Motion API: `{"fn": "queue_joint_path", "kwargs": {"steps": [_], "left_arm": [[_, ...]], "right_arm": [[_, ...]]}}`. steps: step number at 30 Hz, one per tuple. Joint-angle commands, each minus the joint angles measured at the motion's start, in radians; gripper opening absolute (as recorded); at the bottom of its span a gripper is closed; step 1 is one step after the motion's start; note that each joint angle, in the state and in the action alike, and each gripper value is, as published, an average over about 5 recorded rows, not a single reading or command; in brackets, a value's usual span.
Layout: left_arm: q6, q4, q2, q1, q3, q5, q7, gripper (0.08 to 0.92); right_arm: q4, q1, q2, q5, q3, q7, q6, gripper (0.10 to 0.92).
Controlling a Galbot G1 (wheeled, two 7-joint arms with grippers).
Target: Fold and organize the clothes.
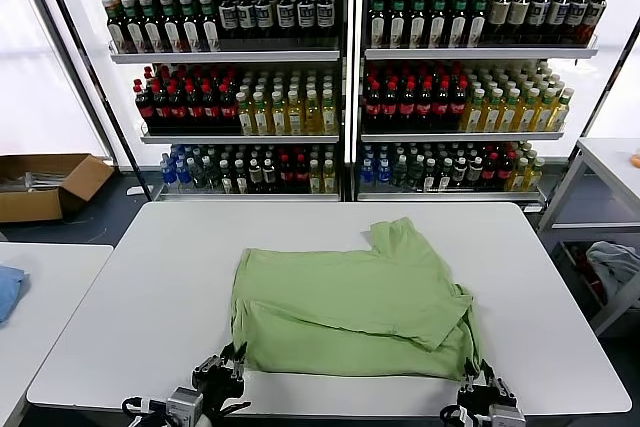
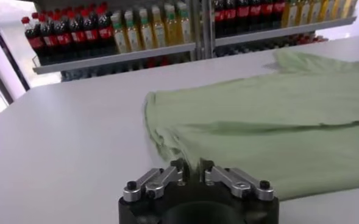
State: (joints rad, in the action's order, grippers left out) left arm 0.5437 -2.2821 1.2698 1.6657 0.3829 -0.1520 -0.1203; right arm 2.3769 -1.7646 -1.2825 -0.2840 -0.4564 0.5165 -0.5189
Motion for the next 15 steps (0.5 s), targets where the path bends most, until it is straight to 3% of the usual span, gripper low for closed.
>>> {"fn": "queue_joint_path", "kwargs": {"steps": [1, 7, 11, 15], "left_arm": [[-0.005, -0.149, 0.020, 0.031, -0.001, -0.038, 0.013, 0.385], [-0.056, -0.131, 0.031, -0.091, 0.028, -0.090, 0.015, 0.559], [-0.068, -0.006, -0.003, -0.264, 0.028, -0.105, 0.043, 0.671], [-0.075, 0.174, -0.061, -0.457, -0.003, -0.134, 0.079, 0.781]], "right_arm": [[0.139, -0.034, -0.002, -0.010, -0.028, -0.003, 0.001, 0.541], [0.097, 0.133, 0.005, -0.078, -0.148, -0.086, 0.005, 0.714], [-0.085, 0.312, 0.089, -0.146, -0.207, -0.185, 0.033, 0.804], [-0.262, 0.490, 0.207, -0.201, -0.192, -0.293, 0.034, 0.821]]}}
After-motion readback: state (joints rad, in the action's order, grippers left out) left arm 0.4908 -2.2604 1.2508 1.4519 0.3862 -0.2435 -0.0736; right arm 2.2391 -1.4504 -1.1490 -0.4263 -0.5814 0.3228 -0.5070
